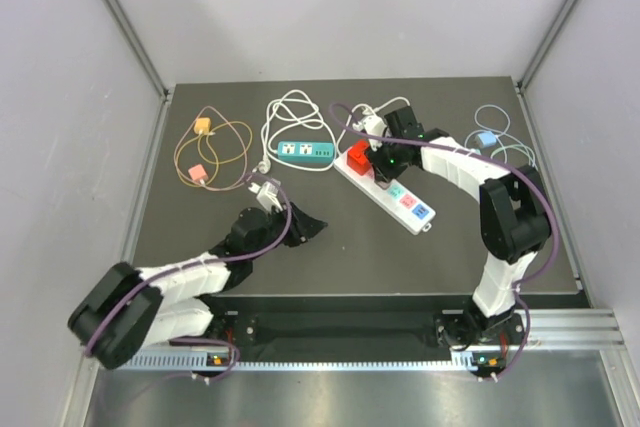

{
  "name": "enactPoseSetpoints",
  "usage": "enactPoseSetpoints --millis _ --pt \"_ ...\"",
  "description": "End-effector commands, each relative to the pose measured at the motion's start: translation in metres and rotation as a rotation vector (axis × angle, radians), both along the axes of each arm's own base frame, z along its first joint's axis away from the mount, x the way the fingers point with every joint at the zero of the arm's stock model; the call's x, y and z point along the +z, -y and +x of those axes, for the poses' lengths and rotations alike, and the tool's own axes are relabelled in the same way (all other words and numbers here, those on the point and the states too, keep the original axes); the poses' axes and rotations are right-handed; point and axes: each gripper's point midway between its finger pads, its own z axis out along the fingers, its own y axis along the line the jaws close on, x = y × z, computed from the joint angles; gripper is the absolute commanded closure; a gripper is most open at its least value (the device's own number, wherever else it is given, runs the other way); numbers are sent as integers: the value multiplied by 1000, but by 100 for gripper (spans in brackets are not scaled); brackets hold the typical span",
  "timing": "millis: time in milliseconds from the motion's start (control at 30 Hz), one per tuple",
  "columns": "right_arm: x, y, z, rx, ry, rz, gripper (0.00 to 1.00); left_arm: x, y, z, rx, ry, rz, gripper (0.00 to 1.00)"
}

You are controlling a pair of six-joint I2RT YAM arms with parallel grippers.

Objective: Pull the plug off the socket

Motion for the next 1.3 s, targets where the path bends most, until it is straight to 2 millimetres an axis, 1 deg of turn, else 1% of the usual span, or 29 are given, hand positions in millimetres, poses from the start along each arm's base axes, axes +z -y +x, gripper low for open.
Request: enactPoseSetpoints --millis 0,33,67,100,133,167,200,233,267,300,333,367,400,433,500,600,667,700,767,833,867,900,933,1167,1267 --pt "11 -13 5 11 20 18 93 36 24 23 -23 79 -120 70" --pt "10 -13 5 9 18 19 96 50 33 30 -34 105 -165 85" --pt "11 -12 5 6 18 20 99 33 41 33 -59 62 -152 100" --pt "12 -13 5 6 20 22 100 33 48 36 -78 54 -167 100" --pt "12 -13 5 3 22 24 100 50 59 44 -97 82 -223 100" --pt "11 -13 5 0 20 27 100 32 67 48 -110 41 -218 100" --pt "12 -14 5 -1 24 31 100 31 74 50 -133 35 -241 100" --pt "12 -14 5 -4 20 34 100 40 82 57 -142 35 -287 100" --pt "10 -14 3 -7 16 36 100 31 88 63 -143 29 -311 100" --pt "10 -15 3 -7 15 42 100 38 94 71 -146 24 -351 100" --pt "10 -15 2 -6 15 46 100 37 97 76 -143 22 -367 100" --pt "9 -15 2 -6 14 48 100 24 101 80 -134 -2 -363 100" --pt "10 -16 1 -8 12 53 100 21 103 86 -115 -17 -363 100" --pt "10 -16 1 -6 13 56 100 22 107 93 -106 -11 -365 100" --pt "10 -16 0 -9 12 60 100 8 110 104 -75 -45 -324 100" --pt "12 -17 0 -10 14 70 100 -6 112 119 -21 -72 -265 100" --pt "13 -19 1 -11 15 76 100 -11 113 125 -2 -78 -247 100" --pt "12 -19 1 -9 14 76 100 -8 116 129 -2 -72 -248 100" --pt "12 -19 2 -12 13 76 100 -22 117 132 13 -108 -215 100" --pt "13 -19 2 -13 14 77 100 -31 120 137 20 -134 -180 100" --pt "13 -20 2 -11 15 77 100 -39 120 138 28 -150 -157 100" --pt "12 -19 2 -14 15 76 100 -39 122 141 30 -144 -146 100" --pt "12 -20 2 -13 14 77 100 -48 120 140 36 -167 -118 100" --pt "12 -20 2 -14 13 81 100 -62 123 146 47 -181 -63 95" --pt "13 -21 2 -12 12 83 100 -67 124 148 47 -190 -41 90"
